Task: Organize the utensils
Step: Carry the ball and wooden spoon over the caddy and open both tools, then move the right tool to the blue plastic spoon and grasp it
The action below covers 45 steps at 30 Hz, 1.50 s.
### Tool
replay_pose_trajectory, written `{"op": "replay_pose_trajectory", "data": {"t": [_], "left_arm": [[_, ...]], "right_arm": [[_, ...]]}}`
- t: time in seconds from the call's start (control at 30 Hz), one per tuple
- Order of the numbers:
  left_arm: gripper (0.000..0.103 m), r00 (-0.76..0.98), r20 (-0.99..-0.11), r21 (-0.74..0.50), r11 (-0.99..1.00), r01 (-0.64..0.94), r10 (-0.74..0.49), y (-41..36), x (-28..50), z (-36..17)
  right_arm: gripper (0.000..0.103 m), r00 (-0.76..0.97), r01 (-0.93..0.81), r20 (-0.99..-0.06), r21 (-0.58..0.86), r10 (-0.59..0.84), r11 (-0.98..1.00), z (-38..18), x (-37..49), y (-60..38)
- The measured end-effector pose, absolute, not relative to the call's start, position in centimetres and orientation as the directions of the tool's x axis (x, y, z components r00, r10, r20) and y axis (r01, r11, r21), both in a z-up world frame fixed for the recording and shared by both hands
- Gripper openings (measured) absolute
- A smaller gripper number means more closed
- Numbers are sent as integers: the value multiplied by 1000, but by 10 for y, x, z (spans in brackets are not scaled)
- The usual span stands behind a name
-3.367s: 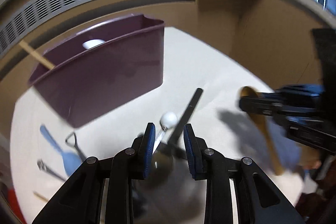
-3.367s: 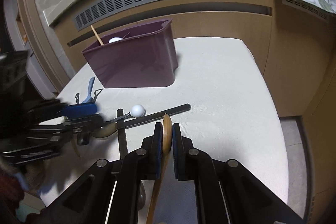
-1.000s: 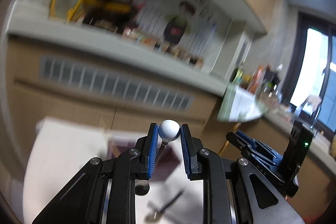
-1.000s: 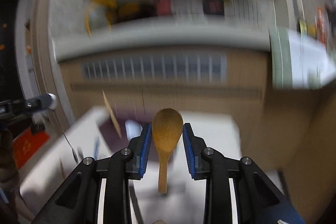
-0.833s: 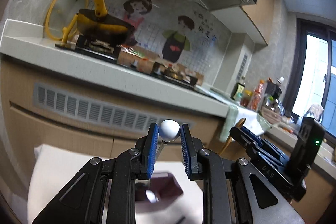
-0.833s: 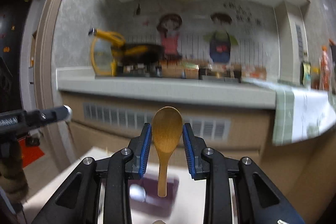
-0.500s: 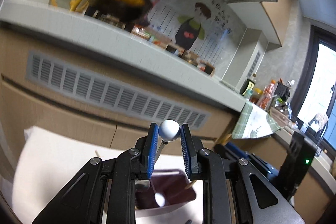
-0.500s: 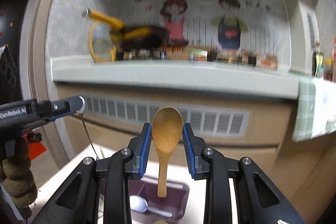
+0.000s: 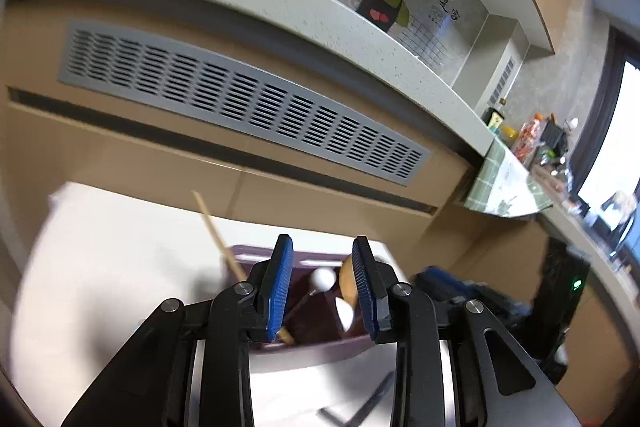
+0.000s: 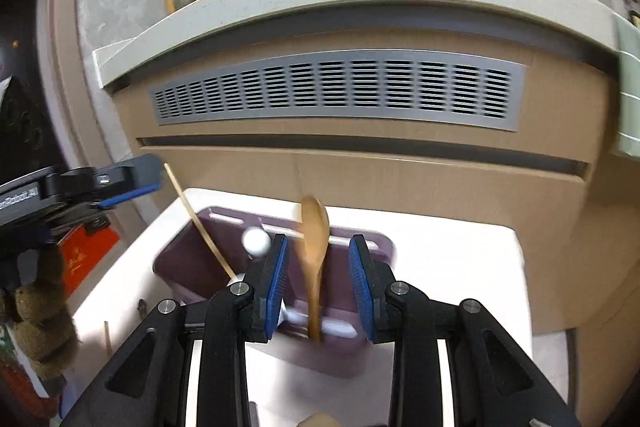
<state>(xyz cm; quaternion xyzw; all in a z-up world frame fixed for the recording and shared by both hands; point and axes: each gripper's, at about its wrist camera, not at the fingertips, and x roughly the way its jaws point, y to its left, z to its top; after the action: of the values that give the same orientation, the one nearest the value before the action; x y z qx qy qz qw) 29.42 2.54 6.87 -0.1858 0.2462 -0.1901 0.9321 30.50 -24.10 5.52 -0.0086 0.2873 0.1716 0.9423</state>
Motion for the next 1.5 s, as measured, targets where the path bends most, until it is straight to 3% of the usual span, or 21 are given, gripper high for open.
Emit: {"op": "replay_pose_trajectory", "data": {"t": [0.17, 0.43, 0.83, 1.13, 1.3, 1.4, 1.5], "left_arm": [[35, 842, -469, -346, 932, 103, -267, 48, 257, 38], [35, 723, -666, -285, 958, -20, -184, 45, 227, -35], [35, 673, -717, -345, 931, -115, -183, 80, 183, -57], [35, 667, -731, -389, 891, -233, -144, 107, 166, -69], [35, 670, -708, -413, 901, -134, -225, 98, 175, -71], [35, 655, -681, -491, 868, -78, -327, 98, 176, -72], [35, 682, -681, -454, 885, -106, -267, 109, 168, -65]], "right_arm": [[30, 810, -269, -531, 36, 247, 962, 45, 268, -259], [31, 691, -363, -676, -19, 256, 932, -1, 239, -234], [31, 448, -560, -820, 55, 358, 827, -44, 226, -205], [31, 465, -612, -785, 51, 410, 790, -31, 213, -178], [31, 435, -637, -747, 140, 503, 758, -21, 237, -130], [31, 414, -659, -752, 141, 513, 739, -26, 257, -82], [29, 437, -662, -776, 64, 454, 747, -34, 272, -44]]}}
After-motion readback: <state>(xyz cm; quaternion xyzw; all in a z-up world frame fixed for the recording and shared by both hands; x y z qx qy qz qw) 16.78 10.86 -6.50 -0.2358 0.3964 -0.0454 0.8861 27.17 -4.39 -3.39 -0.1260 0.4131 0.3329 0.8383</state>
